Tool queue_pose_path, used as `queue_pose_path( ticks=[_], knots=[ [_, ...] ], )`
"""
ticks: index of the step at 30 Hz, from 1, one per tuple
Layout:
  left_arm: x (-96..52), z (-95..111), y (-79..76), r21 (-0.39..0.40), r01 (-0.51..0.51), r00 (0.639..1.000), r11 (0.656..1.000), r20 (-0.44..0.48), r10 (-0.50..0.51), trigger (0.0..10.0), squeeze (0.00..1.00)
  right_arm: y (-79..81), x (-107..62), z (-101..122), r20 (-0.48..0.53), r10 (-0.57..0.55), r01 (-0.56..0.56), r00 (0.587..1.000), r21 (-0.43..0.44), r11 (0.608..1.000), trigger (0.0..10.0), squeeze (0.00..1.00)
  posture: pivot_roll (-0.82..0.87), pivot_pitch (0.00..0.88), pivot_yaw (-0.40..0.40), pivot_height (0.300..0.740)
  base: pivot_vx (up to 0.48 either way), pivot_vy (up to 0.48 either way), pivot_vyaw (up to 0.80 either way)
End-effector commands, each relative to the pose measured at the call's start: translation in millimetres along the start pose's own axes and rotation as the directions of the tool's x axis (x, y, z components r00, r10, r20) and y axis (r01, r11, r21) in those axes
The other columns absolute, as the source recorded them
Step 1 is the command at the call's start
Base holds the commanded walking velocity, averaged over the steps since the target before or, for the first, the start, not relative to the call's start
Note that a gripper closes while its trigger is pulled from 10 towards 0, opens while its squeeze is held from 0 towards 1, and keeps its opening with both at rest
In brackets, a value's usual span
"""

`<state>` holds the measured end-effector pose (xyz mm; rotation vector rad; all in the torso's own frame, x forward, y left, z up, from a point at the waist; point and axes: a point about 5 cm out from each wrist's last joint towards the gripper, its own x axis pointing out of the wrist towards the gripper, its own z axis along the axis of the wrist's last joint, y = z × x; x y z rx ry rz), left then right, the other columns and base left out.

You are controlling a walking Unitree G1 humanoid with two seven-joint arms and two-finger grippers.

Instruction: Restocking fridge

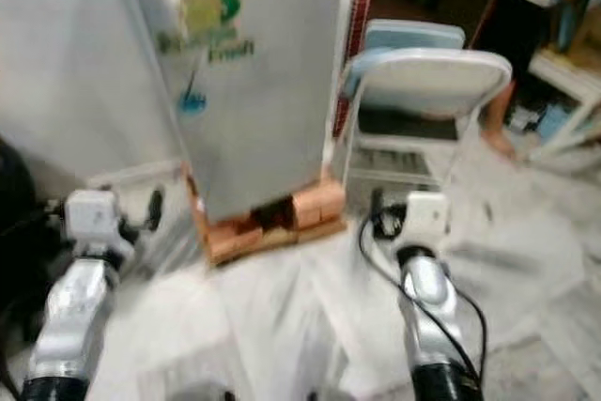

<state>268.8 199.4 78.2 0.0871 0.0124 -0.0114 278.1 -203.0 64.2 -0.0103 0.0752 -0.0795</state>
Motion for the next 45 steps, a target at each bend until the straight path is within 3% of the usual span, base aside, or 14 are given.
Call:
queue_pose_path(
  ticks=[1, 17, 28, 45],
  knots=[
    [-0.5, 0.8, 6.4, 0.016, -0.009, 1.0, 1.0, -0.001, 0.009, 10.0, 0.0, 6.0, 2.7, 5.7, 0.025, 0.009, -0.009, 1.0, 0.007, 1.0, 10.0, 0.0, 0.05, 0.0, -0.03, 0.74, 0.0, 0.48, -0.7],
    [-2.5, -2.6, 5.8, 0.006, 0.001, 1.0, 1.0, -0.009, -0.001, 10.0, 0.0, 5.9, 3.9, 7.0, 0.03, 0.014, -0.014, 0.999, 0.006, 1.0, 10.0, 0.0, 0.05, 0.0, -0.035, 0.74, 0.0, 0.48, -0.67],
    [-1.8, -3.0, 5.9, 0.005, 0.005, 1.0, 1.0, -0.009, -0.005, 10.0, 0.0, 5.1, 3.9, 7.0, 0.029, 0.012, -0.012, 0.999, 0.004, 1.0, 10.0, 0.0, 0.05, 0.0, -0.037, 0.74, 0.0, 0.48, 0.0],
    [-3.1, -4.9, 0.3, -0.015, 0.04, 0.999, 0.999, -0.003, -0.04, 10.0, 0.0, 5.1, 4.4, 7.7, 0.03, 0.017, -0.017, 0.999, -0.002, 1.0, 10.0, 0.0, 0.05, 0.0, -0.039, 0.74, 0.0, 0.465, -0.6]
  ],
)
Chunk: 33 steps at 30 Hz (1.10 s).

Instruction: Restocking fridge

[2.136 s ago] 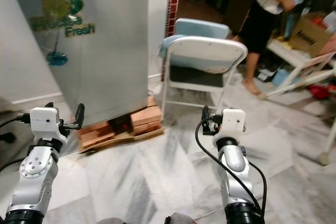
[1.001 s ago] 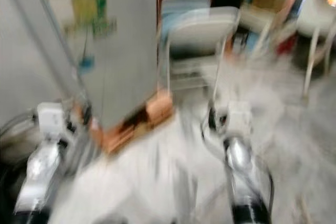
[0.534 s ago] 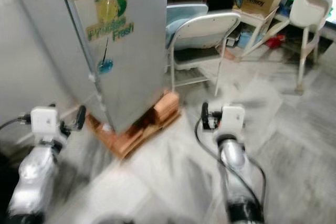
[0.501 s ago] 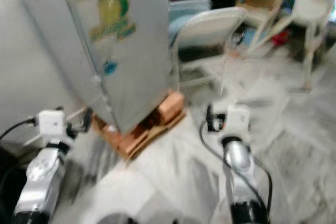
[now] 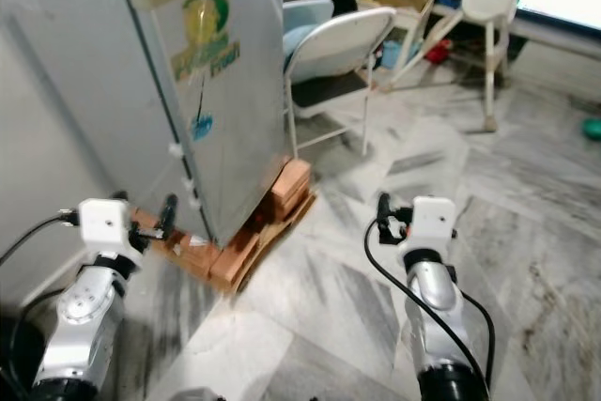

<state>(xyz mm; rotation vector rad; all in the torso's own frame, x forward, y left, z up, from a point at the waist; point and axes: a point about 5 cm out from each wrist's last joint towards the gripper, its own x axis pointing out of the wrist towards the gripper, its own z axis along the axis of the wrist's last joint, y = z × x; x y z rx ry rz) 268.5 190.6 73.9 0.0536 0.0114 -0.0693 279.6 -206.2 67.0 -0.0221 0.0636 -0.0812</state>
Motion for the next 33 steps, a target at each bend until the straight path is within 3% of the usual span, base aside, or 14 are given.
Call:
queue_pose_path(
  ticks=[1, 6, 18, 27, 33],
  knots=[
    [-3.5, -1.2, 9.2, 0.02, -0.018, 1.0, 1.0, -0.008, 0.018, 10.0, 0.0, 8.3, 3.1, 4.7, 0.018, 0.019, -0.02, 1.0, 0.009, 1.0, 10.0, 0.0, 0.05, 0.0, -0.039, 0.74, 0.0, 0.461, 0.0],
    [-3.3, -1.3, 8.9, 0.021, -0.018, 1.0, 1.0, -0.008, 0.019, 10.0, 0.0, 8.9, 3.5, 4.6, 0.018, 0.019, -0.019, 1.0, 0.007, 1.0, 10.0, 0.0, 0.05, 0.0, -0.038, 0.74, 0.0, 0.459, 0.0],
    [-5.4, 3.1, 1.4, 0.021, 0.056, 0.998, 0.998, 0.028, -0.056, 10.0, 0.0, 9.9, 4.0, 3.3, 0.012, 0.015, -0.015, 1.0, 0.009, 1.0, 10.0, 0.0, 0.06, 0.0, -0.034, 0.74, 0.0, 0.0, -0.11],
    [-4.7, 4.5, -2.7, 0.014, 0.076, 0.996, 0.997, 0.039, -0.077, 10.0, 0.0, 9.5, 5.0, 4.2, 0.016, 0.014, -0.014, 1.0, 0.01, 1.0, 10.0, 0.0, 0.06, 0.0, -0.036, 0.74, 0.399, 0.0, -0.74],
    [-4.4, 3.4, -5.9, 0.007, 0.08, 0.996, 0.997, 0.039, -0.08, 10.0, 0.0, 8.3, 5.2, 4.6, 0.017, 0.014, -0.014, 1.0, 0.006, 1.0, 10.0, 0.0, 0.05, 0.0, -0.039, 0.74, 0.475, 0.0, -0.22]
  ],
)
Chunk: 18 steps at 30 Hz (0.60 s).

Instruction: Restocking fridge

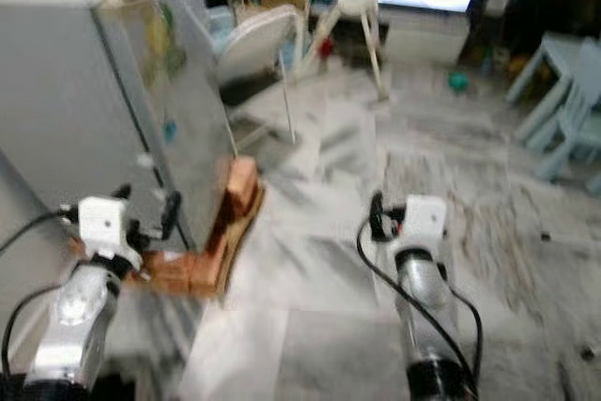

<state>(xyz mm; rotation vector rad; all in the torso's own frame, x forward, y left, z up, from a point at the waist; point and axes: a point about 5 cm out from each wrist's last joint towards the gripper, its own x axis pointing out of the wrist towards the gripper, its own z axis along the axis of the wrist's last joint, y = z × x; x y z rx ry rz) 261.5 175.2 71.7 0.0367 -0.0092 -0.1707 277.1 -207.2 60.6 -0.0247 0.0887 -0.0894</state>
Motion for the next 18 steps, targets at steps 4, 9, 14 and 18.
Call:
queue_pose_path(
  ticks=[4, 9, 14, 18],
  knots=[
    [1.3, 4.4, 9.1, 0.015, -0.02, 1.0, 1.0, 0.012, 0.019, 10.0, 0.0, 9.3, 6.9, 12.2, 0.045, 0.024, -0.024, 0.999, 0.004, 1.0, 10.0, 0.0, 0.05, 0.0, -0.043, 0.74, 0.455, 0.0, 0.0],
    [1.6, 3.5, 9.0, 0.01, -0.028, 1.0, 1.0, 0.006, 0.028, 10.0, 0.0, 8.7, 7.5, 12.6, 0.045, 0.027, -0.027, 0.999, 0.0, 1.0, 10.0, 0.0, 0.05, 0.0, -0.045, 0.74, 0.43, 0.049, 0.0],
    [1.2, 0.4, 9.3, 0.004, -0.042, 0.999, 0.999, -0.012, 0.042, 10.0, 0.0, 7.9, 7.9, 12.8, 0.043, 0.026, -0.026, 0.999, -0.004, 1.0, 10.0, 0.0, 0.05, 0.0, -0.046, 0.74, 0.33, 0.345, 0.0],
    [1.6, 0.0, 9.8, 0.008, -0.046, 0.999, 0.999, -0.013, 0.046, 10.0, 0.0, 8.3, 8.1, 12.9, 0.043, 0.028, -0.028, 0.999, -0.006, 1.0, 10.0, 0.0, 0.04, 0.0, -0.045, 0.74, 0.267, 0.398, 0.0]
  ],
)
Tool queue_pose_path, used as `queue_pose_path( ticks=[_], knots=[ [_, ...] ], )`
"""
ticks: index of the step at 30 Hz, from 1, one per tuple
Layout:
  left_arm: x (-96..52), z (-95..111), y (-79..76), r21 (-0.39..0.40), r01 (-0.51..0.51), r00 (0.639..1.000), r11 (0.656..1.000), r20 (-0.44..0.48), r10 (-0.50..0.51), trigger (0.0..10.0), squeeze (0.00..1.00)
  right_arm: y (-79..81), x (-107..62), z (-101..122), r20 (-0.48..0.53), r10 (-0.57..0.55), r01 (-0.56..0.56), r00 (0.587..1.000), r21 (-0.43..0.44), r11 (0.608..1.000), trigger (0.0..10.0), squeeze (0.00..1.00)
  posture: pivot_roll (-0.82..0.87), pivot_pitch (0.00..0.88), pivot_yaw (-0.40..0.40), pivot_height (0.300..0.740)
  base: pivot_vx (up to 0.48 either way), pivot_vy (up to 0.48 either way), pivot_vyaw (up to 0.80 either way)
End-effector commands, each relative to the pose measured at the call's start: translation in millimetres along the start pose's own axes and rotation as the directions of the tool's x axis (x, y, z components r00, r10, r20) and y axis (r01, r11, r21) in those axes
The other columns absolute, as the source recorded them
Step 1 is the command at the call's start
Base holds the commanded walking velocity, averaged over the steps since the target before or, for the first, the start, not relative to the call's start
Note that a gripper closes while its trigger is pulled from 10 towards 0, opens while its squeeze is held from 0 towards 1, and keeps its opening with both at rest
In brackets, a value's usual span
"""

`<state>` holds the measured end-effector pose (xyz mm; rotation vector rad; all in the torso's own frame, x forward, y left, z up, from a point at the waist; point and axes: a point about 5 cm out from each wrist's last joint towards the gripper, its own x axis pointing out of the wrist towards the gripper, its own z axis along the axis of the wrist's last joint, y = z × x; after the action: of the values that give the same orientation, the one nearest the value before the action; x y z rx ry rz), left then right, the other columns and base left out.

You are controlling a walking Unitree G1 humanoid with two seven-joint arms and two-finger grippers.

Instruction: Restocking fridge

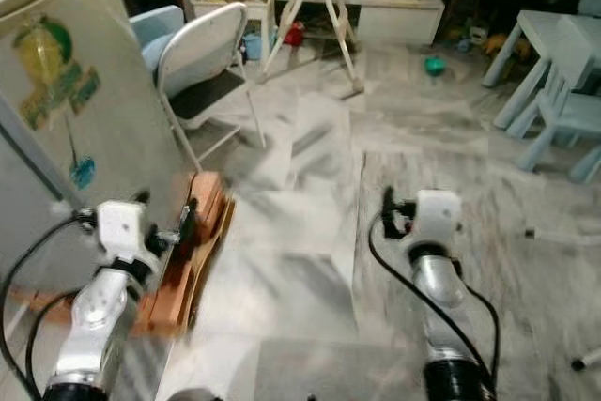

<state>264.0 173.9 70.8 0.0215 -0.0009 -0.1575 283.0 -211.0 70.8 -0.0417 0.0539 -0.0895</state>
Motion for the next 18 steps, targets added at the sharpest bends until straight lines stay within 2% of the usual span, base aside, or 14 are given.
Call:
queue_pose_path(
  ticks=[1, 15, 18],
  knots=[
    [-0.8, 1.1, 10.7, 0.024, -0.034, 0.999, 0.999, -0.005, 0.034, 10.0, 0.0, 11.8, 2.7, 2.4, 0.008, 0.03, -0.03, 1.0, 0.009, 1.0, 10.0, 0.0, 0.04, 0.0, -0.046, 0.74, 0.266, 0.401, 0.0],
    [0.1, 2.2, 8.0, 0.035, -0.026, 1.0, 0.999, 0.007, 0.025, 10.0, 0.0, 12.7, 4.1, 2.7, 0.01, 0.031, -0.031, 0.999, 0.006, 1.0, 10.0, 0.0, 0.05, 0.0, -0.043, 0.74, 0.263, 0.402, 0.0],
    [-0.7, 4.2, 8.0, 0.045, -0.026, 0.999, 0.999, 0.022, 0.025, 10.0, 0.0, 13.2, 3.7, 2.5, 0.011, 0.033, -0.033, 0.999, 0.002, 0.999, 10.0, 0.0, 0.05, 0.0, -0.043, 0.74, 0.0, 0.0, 0.0]
  ],
)
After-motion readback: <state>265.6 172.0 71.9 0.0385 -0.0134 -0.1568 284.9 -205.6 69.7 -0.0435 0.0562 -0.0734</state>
